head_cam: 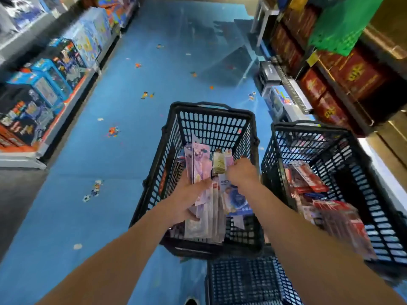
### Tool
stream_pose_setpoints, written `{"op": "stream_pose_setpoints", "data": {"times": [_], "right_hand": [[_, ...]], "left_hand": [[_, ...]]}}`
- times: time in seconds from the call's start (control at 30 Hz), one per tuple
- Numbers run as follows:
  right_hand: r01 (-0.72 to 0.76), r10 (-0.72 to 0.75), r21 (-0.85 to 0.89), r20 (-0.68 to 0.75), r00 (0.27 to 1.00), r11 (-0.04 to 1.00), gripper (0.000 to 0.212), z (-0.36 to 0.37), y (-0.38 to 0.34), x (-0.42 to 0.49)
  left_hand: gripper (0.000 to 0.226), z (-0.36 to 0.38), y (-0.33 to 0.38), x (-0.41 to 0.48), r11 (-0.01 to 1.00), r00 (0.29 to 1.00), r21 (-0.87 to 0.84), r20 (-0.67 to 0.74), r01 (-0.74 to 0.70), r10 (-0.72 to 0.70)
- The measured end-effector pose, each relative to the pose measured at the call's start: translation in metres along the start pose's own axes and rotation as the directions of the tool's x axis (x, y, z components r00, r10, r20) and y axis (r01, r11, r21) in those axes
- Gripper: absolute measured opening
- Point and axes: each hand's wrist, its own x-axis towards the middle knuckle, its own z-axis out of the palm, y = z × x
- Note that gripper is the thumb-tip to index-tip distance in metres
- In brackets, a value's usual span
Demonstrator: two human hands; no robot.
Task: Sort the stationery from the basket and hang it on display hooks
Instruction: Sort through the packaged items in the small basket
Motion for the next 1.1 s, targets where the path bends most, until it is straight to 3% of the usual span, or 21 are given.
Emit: {"op": "stream_pose_setpoints", "data": {"times": [0.1, 0.17, 0.43, 0.57, 0.63, 0.73, 0.83, 0.97, 1.1], "right_hand": [[-0.108, 0.106, -0.147, -0.021, 0.994, 0.983, 0.033, 0.026, 0.007, 0.027], [-0.148, 0.139, -0.208, -0.056, 0.989, 0.967, 0.035, 0.044, 0.009, 0.041], [-0.226, 0.226, -0.313, -0.036, 0.973, 0.922, 0.032, 0.077, 0.027, 0.080], [-0.234, 0.234, -0.328, -0.041, 0.971, 0.915, 0.044, 0.088, 0.024, 0.080], [-0.230, 0.226, -0.264, -0.042, 0.973, 0.937, 0.048, 0.084, 0.019, 0.083], [-0.258, 0.252, 0.054, 0.097, 0.963, 0.965, 0.021, 0.067, 0.011, 0.085], [-0.398, 0.316, 0.425, 0.253, 0.915, 0.813, 0.019, 0.043, 0.001, 0.079], [-0.294, 0.166, 0.441, 0.306, 0.938, 0.848, 0.029, 0.016, -0.004, 0.060], [-0.253, 0.092, 0.620, 0.280, 0.956, 0.742, 0.040, -0.013, -0.009, 0.052]], "left_hand": [[0.074, -0.002, -0.005, 0.033, 0.998, 0.998, 0.011, 0.020, 0.058, -0.059], [0.083, -0.004, -0.010, 0.052, 0.994, 0.994, 0.026, 0.022, 0.102, -0.103], [0.083, -0.004, -0.025, 0.106, 0.980, 0.979, 0.031, 0.056, 0.196, -0.197], [0.083, -0.002, -0.028, 0.118, 0.976, 0.974, 0.038, 0.067, 0.213, -0.215], [0.078, -0.003, -0.026, 0.124, 0.975, 0.973, 0.036, 0.069, 0.218, -0.220], [0.055, -0.006, -0.017, 0.126, 0.973, 0.967, -0.005, 0.106, 0.232, -0.230], [0.045, -0.009, -0.004, 0.125, 0.957, 0.948, -0.123, 0.216, 0.263, -0.233], [0.045, -0.009, 0.019, 0.109, 0.939, 0.943, -0.227, 0.268, 0.259, -0.195], [0.054, -0.001, 0.045, 0.097, 0.940, 0.946, -0.292, 0.313, 0.178, -0.082]]}}
